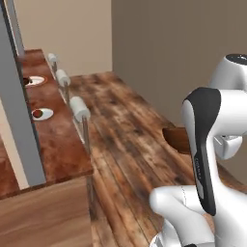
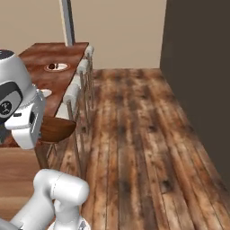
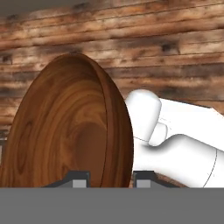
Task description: Take the smaller bowl and place it next to the appetizer plate on the dining counter , and place the larger bowl next to the plate with cooked food.
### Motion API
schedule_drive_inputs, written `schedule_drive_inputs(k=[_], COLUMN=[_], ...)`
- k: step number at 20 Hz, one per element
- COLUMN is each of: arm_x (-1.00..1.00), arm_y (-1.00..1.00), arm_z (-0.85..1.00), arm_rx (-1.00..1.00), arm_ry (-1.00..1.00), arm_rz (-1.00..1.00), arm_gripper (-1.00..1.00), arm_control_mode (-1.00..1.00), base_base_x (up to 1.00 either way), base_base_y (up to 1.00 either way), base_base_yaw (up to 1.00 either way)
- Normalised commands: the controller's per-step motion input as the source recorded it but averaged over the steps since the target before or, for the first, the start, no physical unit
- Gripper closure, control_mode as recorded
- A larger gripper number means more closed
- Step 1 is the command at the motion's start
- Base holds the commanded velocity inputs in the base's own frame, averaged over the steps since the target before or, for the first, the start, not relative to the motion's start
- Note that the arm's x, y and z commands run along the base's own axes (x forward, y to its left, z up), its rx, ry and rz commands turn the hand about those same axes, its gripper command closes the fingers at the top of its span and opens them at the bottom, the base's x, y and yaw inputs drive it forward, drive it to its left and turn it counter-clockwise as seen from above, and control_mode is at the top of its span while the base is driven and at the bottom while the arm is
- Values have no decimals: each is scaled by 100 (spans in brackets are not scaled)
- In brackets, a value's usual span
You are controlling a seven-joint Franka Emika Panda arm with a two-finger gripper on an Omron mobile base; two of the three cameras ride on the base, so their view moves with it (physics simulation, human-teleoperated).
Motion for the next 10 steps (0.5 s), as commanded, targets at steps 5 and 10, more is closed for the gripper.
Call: schedule_drive_inputs(k=[5,10], arm_x=[0,0], arm_y=[0,0], arm_z=[0,0], arm_rx=[0,0], arm_ry=[0,0], arm_rz=[0,0], arm_gripper=[100,100], arm_control_mode=[100,100], base_base_x=[53,71], base_base_y=[-100,-94], base_base_yaw=[52,57])
